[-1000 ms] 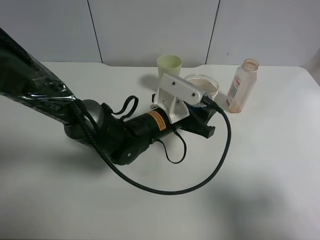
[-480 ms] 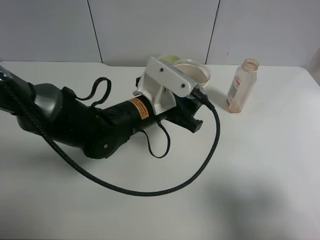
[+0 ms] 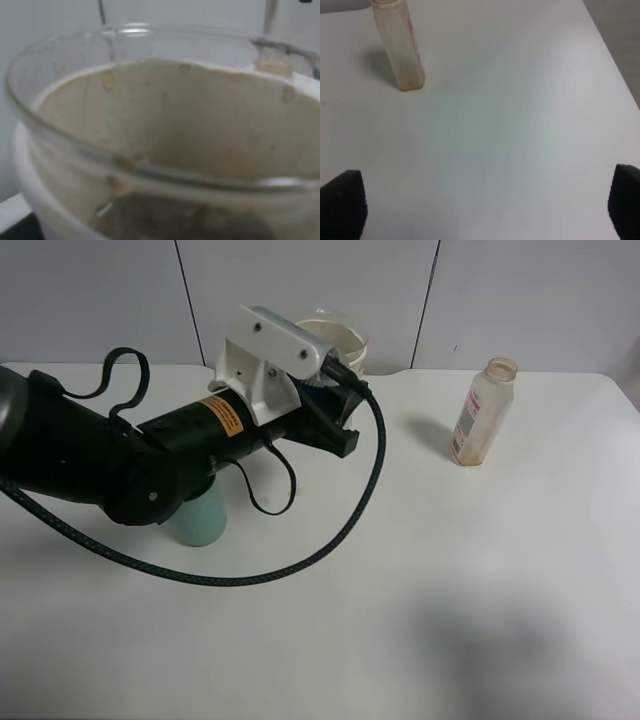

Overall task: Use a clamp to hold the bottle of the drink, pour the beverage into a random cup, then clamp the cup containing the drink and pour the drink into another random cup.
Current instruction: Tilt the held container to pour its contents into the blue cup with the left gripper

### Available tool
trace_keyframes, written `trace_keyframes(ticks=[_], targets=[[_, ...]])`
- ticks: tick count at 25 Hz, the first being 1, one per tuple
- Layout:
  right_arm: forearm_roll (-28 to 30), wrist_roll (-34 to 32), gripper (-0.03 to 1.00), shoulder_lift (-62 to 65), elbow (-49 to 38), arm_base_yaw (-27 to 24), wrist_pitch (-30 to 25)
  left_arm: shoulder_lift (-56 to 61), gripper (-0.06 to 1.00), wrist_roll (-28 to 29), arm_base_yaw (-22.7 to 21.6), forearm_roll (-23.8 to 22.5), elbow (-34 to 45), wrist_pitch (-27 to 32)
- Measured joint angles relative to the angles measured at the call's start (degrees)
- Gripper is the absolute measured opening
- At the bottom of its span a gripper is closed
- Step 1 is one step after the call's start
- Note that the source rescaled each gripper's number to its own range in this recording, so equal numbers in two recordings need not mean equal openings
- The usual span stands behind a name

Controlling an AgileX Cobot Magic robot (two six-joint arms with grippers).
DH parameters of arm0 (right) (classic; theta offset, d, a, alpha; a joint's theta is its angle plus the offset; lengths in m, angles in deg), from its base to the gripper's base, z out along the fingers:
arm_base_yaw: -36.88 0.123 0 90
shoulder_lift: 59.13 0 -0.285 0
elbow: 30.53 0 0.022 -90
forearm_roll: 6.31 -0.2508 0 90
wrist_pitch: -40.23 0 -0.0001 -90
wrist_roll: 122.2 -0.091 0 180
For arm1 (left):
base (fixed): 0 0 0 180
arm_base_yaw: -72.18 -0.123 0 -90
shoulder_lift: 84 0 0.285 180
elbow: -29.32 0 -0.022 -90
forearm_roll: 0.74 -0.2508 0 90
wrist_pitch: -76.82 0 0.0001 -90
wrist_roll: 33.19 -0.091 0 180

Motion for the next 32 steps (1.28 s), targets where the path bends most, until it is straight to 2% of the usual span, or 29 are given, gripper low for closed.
trace_keyframes(ticks=[9,25,32], targets=[[0.0,0.0,1.00,0.0,0.0,0.0,0.0,2.4,0.02,-0.1,-9.7,-8.0,0.2,2.2],[0.0,0.0,1.00,0.0,0.0,0.0,0.0,2.6,0.02,0.1,-27.7,-23.3,0.2,2.4],[0.0,0.0,1.00,0.0,0.0,0.0,0.0,2.9,0.01,2.7,-34.3,-29.1,2.1,2.3]])
